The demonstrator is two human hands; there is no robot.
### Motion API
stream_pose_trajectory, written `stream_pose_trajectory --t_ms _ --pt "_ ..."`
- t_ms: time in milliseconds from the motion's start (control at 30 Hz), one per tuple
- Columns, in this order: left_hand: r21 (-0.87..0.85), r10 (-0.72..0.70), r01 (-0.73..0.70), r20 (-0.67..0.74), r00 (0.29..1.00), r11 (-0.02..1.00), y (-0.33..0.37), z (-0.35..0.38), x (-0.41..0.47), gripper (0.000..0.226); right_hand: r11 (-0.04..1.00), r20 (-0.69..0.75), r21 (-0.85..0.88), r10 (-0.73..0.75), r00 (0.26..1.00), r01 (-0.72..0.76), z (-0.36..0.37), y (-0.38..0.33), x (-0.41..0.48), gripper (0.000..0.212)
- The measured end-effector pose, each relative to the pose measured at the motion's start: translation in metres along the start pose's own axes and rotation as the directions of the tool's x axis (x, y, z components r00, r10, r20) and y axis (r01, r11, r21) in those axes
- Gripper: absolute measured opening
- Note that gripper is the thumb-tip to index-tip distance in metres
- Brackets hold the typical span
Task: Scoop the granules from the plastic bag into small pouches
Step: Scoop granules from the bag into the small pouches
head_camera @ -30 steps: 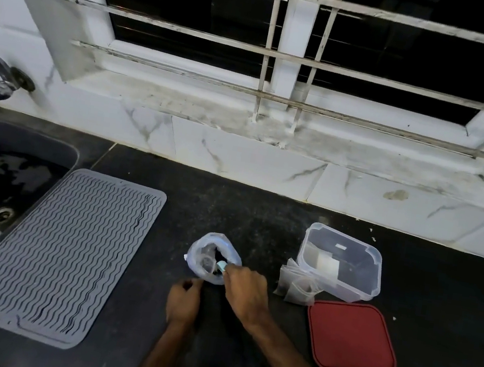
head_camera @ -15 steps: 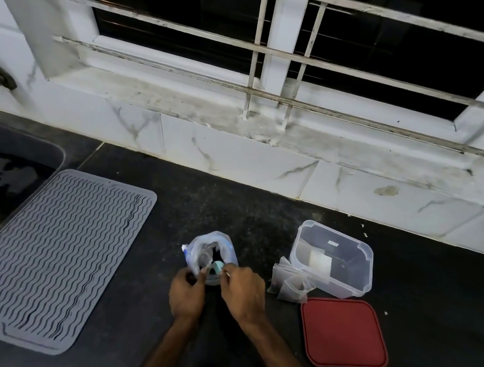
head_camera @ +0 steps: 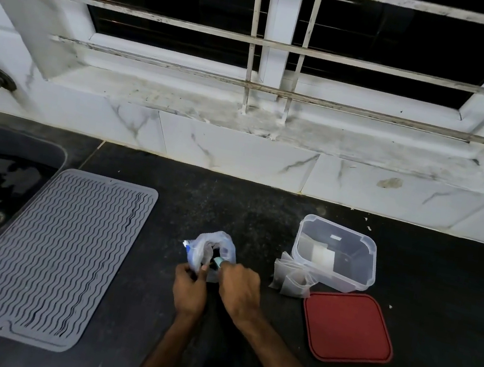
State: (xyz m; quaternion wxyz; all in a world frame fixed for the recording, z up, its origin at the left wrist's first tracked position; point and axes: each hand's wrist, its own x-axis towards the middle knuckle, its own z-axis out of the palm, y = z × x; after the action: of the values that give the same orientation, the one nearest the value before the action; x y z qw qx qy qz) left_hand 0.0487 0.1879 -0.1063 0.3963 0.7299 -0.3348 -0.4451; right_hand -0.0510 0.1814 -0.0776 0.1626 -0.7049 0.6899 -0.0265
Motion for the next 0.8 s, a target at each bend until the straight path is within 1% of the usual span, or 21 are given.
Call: stream_pose_trajectory --t_ms 100,167,267,300,400,567,633,700,767,800 --pt "-0.021 0.040 -0.038 0.062 0.997 0.999 -0.006 -0.002 0.005 0.017 0.983 -0.080 0.159 0.108 0.991 -0.094 0.005 0.009 0.000 0.022" --pt "-0.020 0.084 -0.082 0.101 0.991 0.996 -0.009 -0.003 0.006 0.011 0.963 -0.094 0.232 0.163 0.982 -0.138 0.005 0.012 0.001 0.021" --pt "0.006 0.134 -0.134 0.064 0.989 0.991 -0.008 -0.002 0.003 0.027 0.949 -0.068 0.270 0.190 0.980 -0.165 0.004 0.013 0.003 0.019" --pt "0.021 0.141 -0.142 0.045 0.989 0.990 -0.006 -0.002 0.003 0.029 0.949 -0.064 0.265 0.191 0.980 -0.167 0.004 0.012 0.003 0.019" --pt "0.068 0.139 -0.139 -0.008 0.990 0.988 0.002 -0.002 0.003 0.020 0.946 -0.053 0.270 0.202 0.978 -0.181 0.005 0.009 0.003 0.021" --pt "0.071 0.147 -0.147 0.005 0.989 0.987 0.008 -0.001 0.011 0.016 0.937 -0.044 0.291 0.215 0.976 -0.193 0.007 0.010 0.005 0.023" --pt "0.040 0.131 -0.131 0.003 0.991 0.991 0.008 0.000 0.013 0.016 0.914 -0.004 0.335 0.244 0.970 -0.229 0.007 0.010 0.006 0.026" --pt "0.019 0.110 -0.110 0.005 0.994 0.994 0.007 0.001 0.016 0.016 0.870 0.046 0.408 0.281 0.959 -0.275 0.008 0.012 0.007 0.028" --pt "0.013 0.076 -0.076 0.012 0.997 0.997 0.005 0.001 0.018 0.018 0.836 0.082 0.456 0.303 0.949 -0.307 0.008 0.014 0.008 0.026" --pt "0.011 0.054 -0.054 0.018 0.998 0.998 0.003 0.001 0.018 0.020 0.836 0.086 0.455 0.302 0.950 -0.307 0.008 0.014 0.008 0.025"
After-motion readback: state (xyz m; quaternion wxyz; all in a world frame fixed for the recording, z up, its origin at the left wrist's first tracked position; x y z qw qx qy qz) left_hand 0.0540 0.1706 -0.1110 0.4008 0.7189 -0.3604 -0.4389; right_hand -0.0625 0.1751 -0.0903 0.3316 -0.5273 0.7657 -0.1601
